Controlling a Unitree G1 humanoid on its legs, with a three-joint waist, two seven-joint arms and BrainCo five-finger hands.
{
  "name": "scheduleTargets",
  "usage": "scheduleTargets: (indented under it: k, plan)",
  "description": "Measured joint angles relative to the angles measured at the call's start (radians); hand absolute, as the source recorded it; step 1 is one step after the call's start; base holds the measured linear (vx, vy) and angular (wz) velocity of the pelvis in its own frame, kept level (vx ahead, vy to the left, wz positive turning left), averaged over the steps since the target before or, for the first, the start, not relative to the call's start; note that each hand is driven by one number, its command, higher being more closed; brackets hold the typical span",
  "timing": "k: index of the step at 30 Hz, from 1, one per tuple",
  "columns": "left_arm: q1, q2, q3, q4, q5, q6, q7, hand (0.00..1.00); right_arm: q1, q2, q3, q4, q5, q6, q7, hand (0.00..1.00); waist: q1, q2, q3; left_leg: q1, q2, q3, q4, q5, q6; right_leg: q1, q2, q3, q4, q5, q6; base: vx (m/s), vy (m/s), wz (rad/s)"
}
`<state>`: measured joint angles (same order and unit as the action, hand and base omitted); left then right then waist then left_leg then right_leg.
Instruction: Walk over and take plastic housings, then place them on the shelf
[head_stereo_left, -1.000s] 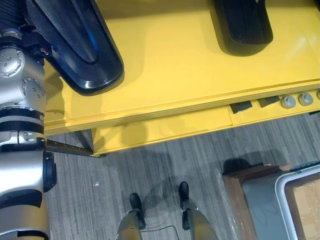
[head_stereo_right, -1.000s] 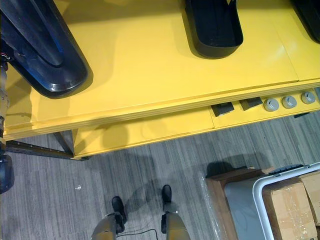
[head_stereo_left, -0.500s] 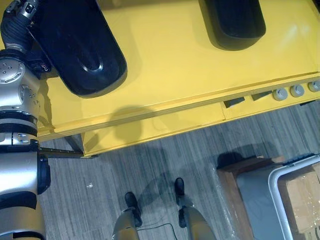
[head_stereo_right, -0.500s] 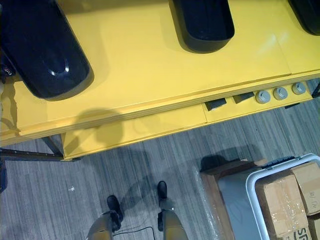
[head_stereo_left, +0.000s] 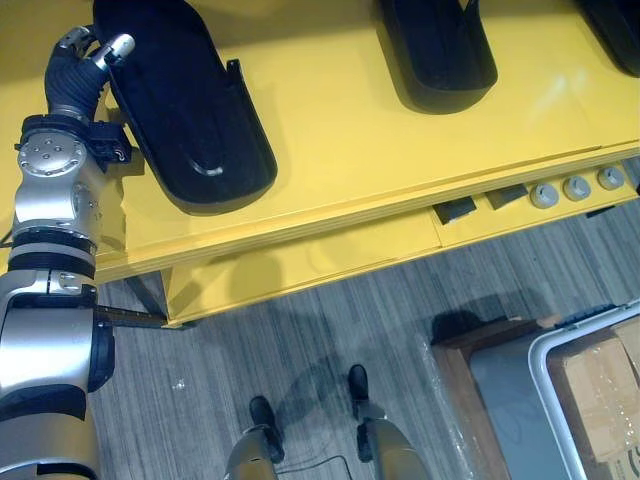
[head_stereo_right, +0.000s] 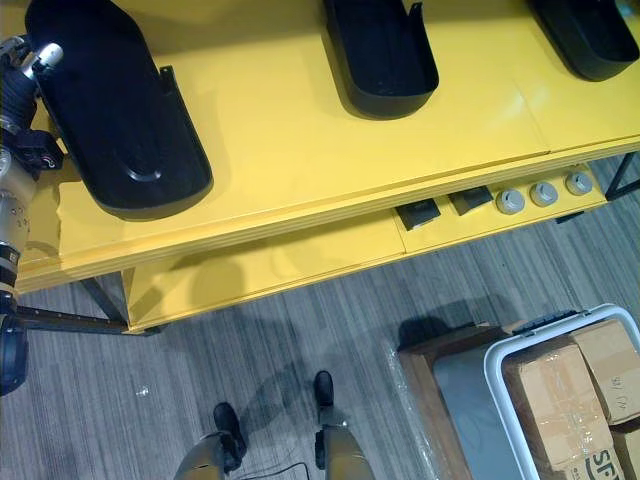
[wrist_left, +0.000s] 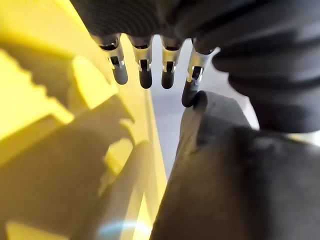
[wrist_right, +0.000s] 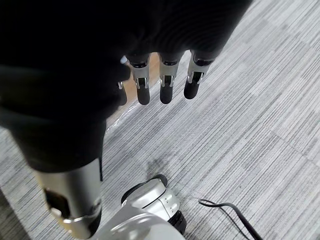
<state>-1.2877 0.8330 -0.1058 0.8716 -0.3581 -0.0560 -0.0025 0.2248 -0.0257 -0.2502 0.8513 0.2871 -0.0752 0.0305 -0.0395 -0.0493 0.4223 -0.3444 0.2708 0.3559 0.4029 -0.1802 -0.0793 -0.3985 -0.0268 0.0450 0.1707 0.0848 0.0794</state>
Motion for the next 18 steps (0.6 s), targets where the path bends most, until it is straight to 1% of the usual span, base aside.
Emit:
scheduleTargets:
  k: [2, 3, 4, 5, 9, 10, 14, 18]
  plan:
    - [0.0, -0.009, 0.0, -0.011, 0.04, 0.0, 0.003, 0.0, 0.0, -0.001, 0.0, 0.0, 0.0, 0.003, 0.002, 0.0, -0.002, 0.0, -0.003, 0.018, -0.007, 0.001, -0.015, 0.002, -0.002, 0.004, -0.003, 0.0, 0.019, -0.007, 0.001, -0.02, 0.033, 0.06]
    - [0.0, -0.018, 0.0, -0.011, 0.081, 0.0, 0.021, 0.0, 0.0, -0.002, 0.0, 0.001, 0.0, 0.004, 0.007, 0.0, -0.006, 0.001, -0.01, 0.026, -0.011, 0.0, -0.02, 0.002, -0.003, 0.007, -0.007, -0.002, 0.028, -0.012, 0.0, -0.01, 0.033, 0.07]
    - [0.0, -0.021, 0.0, -0.011, 0.101, 0.0, 0.03, 0.0, 0.0, -0.002, 0.0, 0.001, 0.0, 0.004, 0.01, 0.0, -0.007, 0.001, -0.012, 0.032, -0.011, 0.001, -0.023, 0.002, -0.003, 0.011, -0.007, -0.002, 0.03, -0.013, 0.0, -0.01, 0.035, 0.05]
    - [0.0, -0.031, 0.0, -0.011, 0.154, 0.001, 0.056, 0.0, 0.001, -0.002, 0.001, 0.002, 0.0, 0.004, 0.012, 0.0, -0.008, 0.001, -0.017, 0.045, -0.014, 0.003, -0.031, 0.002, -0.003, 0.02, -0.008, -0.002, 0.03, -0.013, 0.0, 0.0, 0.0, 0.0]
    - [0.0, -0.046, 0.004, -0.008, 0.266, 0.009, 0.114, 0.0, 0.003, -0.01, 0.019, 0.005, 0.005, 0.003, 0.014, 0.0, -0.019, 0.002, -0.043, 0.064, -0.024, 0.005, -0.058, 0.002, -0.003, 0.028, -0.013, -0.003, 0.029, -0.013, 0.0, -0.02, 0.026, 0.04]
    - [0.01, -0.055, 0.02, -0.005, 0.288, 0.016, 0.128, 0.0, 0.005, -0.011, 0.019, 0.009, 0.005, 0.003, 0.014, 0.0, -0.02, 0.003, -0.062, 0.07, -0.024, 0.007, -0.059, 0.002, -0.003, 0.035, -0.013, -0.002, 0.027, -0.013, 0.0, -0.04, 0.023, -0.02]
    - [0.033, -0.064, 0.086, 0.018, 0.304, 0.031, 0.128, 0.0, 0.008, -0.013, 0.019, 0.015, 0.005, 0.003, 0.015, 0.0, -0.03, 0.008, -0.089, 0.087, -0.023, 0.015, -0.064, -0.001, -0.007, 0.051, -0.012, 0.0, 0.015, -0.013, 0.0, -0.02, 0.01, -0.03]
    - [0.047, -0.077, 0.15, 0.054, 0.279, 0.056, 0.127, 0.0, 0.012, -0.019, 0.018, 0.026, 0.005, 0.006, 0.015, 0.0, -0.03, 0.018, -0.12, 0.084, -0.015, 0.018, -0.061, -0.004, -0.012, 0.052, -0.01, 0.001, 0.007, -0.011, -0.002, -0.01, 0.001, -0.02]
